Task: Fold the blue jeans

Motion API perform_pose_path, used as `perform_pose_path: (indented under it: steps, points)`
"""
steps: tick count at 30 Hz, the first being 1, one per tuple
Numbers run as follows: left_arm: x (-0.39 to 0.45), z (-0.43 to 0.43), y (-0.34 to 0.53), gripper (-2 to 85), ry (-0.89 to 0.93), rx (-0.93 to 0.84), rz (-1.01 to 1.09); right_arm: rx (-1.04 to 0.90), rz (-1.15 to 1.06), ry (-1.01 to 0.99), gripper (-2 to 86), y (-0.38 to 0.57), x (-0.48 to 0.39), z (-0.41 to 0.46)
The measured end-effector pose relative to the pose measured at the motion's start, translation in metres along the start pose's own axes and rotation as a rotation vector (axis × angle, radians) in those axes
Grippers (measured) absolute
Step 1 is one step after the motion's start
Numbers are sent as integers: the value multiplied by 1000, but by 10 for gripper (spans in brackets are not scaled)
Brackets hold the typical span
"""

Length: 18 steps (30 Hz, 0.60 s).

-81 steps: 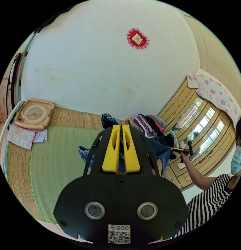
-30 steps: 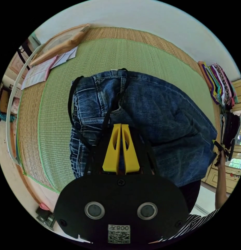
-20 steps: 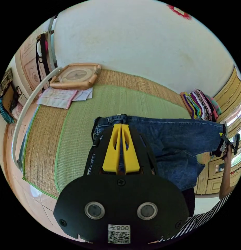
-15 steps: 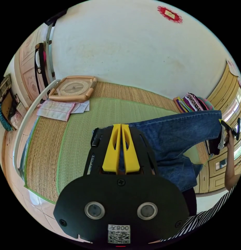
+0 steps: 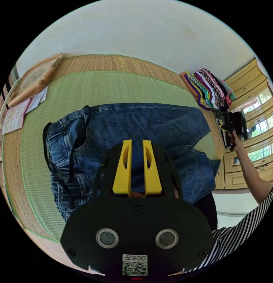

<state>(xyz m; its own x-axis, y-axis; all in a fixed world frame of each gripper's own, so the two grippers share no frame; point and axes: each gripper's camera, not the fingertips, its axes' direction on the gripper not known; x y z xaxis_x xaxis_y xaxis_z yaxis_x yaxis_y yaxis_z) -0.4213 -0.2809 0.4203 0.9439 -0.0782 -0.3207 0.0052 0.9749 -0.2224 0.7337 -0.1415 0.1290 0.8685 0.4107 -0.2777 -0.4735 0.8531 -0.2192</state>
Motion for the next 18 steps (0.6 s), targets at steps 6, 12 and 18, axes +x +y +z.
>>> perform_pose_path:
  steps: [6,12,18]
  points:
    - [76,57,-43,72,123,-42,177,-44,133,-180,96,-12,56,74]
    - [120,89,-59,66,215,-33,253,-11,159,-335,62,-21,78,104]
    - [120,102,-56,63,223,-36,245,71,210,-492,79,-13,104,115]
